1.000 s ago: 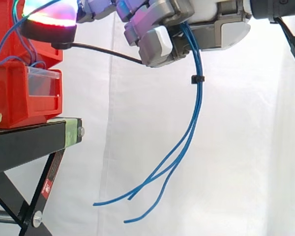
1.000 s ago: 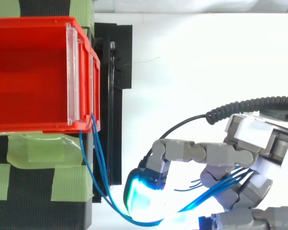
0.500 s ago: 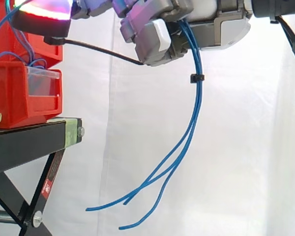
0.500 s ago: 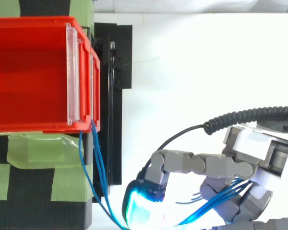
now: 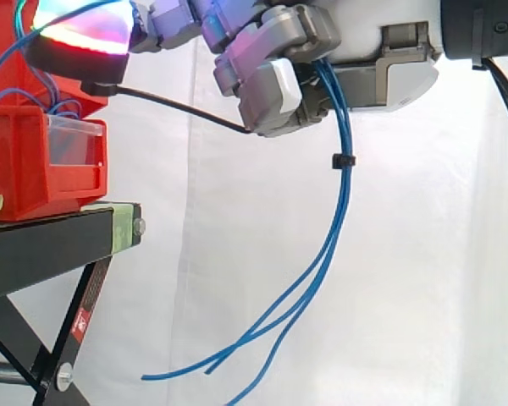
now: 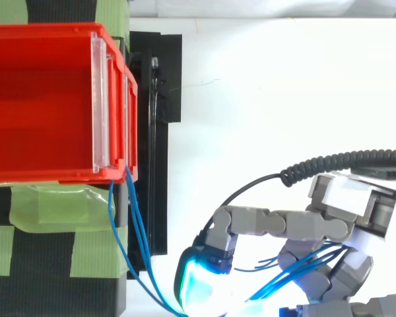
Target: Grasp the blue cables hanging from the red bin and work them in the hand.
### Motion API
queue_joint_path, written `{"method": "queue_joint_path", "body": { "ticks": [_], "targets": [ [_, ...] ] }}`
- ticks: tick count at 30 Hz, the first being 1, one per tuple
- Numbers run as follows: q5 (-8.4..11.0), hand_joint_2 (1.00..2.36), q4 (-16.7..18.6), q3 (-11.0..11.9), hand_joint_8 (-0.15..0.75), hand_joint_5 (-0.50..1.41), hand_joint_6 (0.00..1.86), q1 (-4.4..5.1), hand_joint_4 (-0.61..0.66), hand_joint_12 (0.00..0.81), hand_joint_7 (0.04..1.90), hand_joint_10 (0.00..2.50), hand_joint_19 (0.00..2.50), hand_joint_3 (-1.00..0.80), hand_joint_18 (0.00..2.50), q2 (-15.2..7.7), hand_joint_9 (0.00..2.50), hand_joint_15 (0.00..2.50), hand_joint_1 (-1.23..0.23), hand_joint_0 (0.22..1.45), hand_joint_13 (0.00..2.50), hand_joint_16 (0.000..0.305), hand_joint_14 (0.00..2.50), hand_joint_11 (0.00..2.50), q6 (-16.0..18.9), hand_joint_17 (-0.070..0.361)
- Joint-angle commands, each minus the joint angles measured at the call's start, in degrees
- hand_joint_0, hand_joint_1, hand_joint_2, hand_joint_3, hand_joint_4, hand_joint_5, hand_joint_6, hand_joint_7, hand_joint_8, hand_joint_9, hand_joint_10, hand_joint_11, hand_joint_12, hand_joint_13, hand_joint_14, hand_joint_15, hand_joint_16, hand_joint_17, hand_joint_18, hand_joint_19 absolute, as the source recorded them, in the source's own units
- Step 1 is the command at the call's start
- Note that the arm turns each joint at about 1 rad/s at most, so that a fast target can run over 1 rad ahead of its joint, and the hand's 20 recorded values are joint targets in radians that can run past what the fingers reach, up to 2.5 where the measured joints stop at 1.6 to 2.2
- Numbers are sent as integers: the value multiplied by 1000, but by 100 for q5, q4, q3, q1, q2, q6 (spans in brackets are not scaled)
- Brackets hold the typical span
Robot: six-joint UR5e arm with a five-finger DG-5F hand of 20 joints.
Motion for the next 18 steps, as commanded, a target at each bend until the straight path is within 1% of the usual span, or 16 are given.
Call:
{"method": "queue_joint_path", "body": {
  "ticks": [1, 3, 4, 5, 6, 7, 8, 9, 10, 11, 12, 13, 14, 15, 16, 18],
  "targets": [
    [1, 1023, 8, -6, 535, 443, 3, 0, 246, 712, 1381, 2500, 648, -57, 2500, -4, 1779, 1972, -678, 936, 2021, 237, 2500, 2500, 14, 178],
    [1, 1007, 17, -6, 535, 455, 5, 0, 236, 712, 1365, 2500, 648, 352, 2500, 5, 1779, 1972, -678, 1093, 2021, 237, 2500, 2500, 14, 178],
    [1, 1003, 17, -6, 535, 466, 7, 0, 222, 712, 1363, 2500, 648, 488, 2500, -4, 1779, 1972, -663, 1155, 2021, 237, 2500, 2500, 14, 178],
    [1, 1061, 17, -6, 535, 468, 6, 0, 216, 712, 1366, 2500, 648, 478, 2500, 5, 1779, 1972, -653, 1143, 2021, 237, 2500, 2500, 14, 178],
    [1, 1220, 17, -6, 535, 471, 6, 0, 214, 712, 1365, 2500, 648, 399, 2500, -4, 1779, 1972, -644, 1068, 2021, 237, 2500, 2500, 23, 178],
    [1, 1227, 17, -6, 535, 473, 7, 0, 216, 712, 1359, 2500, 648, 371, 2500, -4, 1779, 1972, -653, 1033, 2021, 237, 2500, 2500, 14, 178],
    [1, 1118, 25, 3, 535, 473, 6, 0, 228, 712, 1346, 2500, 648, 341, 2500, -4, 1779, 1972, -691, 1004, 2021, 237, 2500, 2500, 23, 178],
    [1, 1015, 43, -6, 535, 460, 7, 0, 241, 712, 1333, 2500, 648, -64, 2500, -4, 1779, 1972, -700, 902, 2021, 237, 2500, 2500, 14, 178],
    [1, 1020, 60, -6, 535, 429, 10, 0, 213, 712, 1329, 2500, 648, -396, 2500, -4, 1779, 1972, -673, 846, 2021, 237, 2500, 2500, 14, 178],
    [1, 1018, 69, -6, 535, 428, 10, 0, 219, 712, 1324, 2500, 648, -504, 2500, -4, 1779, 1972, -672, 855, 2021, 237, 2500, 2500, 14, 178],
    [1, 1020, 78, 3, 535, 429, 10, 0, 226, 712, 1320, 2500, 648, -438, 2500, -4, 1779, 1972, -679, 909, 2021, 237, 2500, 2500, 14, 178],
    [1, 1024, 78, -6, 535, 432, 11, 0, 235, 712, 1303, 2500, 648, -112, 2500, -4, 1779, 1972, -687, 1015, 2021, 237, 2500, 2500, 14, 178],
    [1, 1023, 78, -6, 535, 441, 11, 0, 230, 712, 1307, 2500, 648, 62, 2500, -4, 1779, 1972, -683, 1073, 2021, 237, 2500, 2500, 14, 178],
    [1, 1021, 78, -6, 535, 445, 11, 0, 229, 712, 1309, 2500, 648, 170, 2500, -4, 1779, 1972, -681, 1105, 2021, 237, 2500, 2500, 14, 178],
    [9, 1014, 60, -6, 535, 454, 11, 0, 229, 712, 1308, 2500, 648, 256, 2500, -4, 1779, 1972, -667, 1127, 2021, 237, 2500, 2500, 14, 178],
    [9, 1011, 52, -6, 535, 457, 10, 0, 229, 712, 1315, 2500, 648, 223, 2500, -4, 1779, 1972, -672, 1091, 2021, 237, 2500, 2500, 6, 178]
  ]
}}
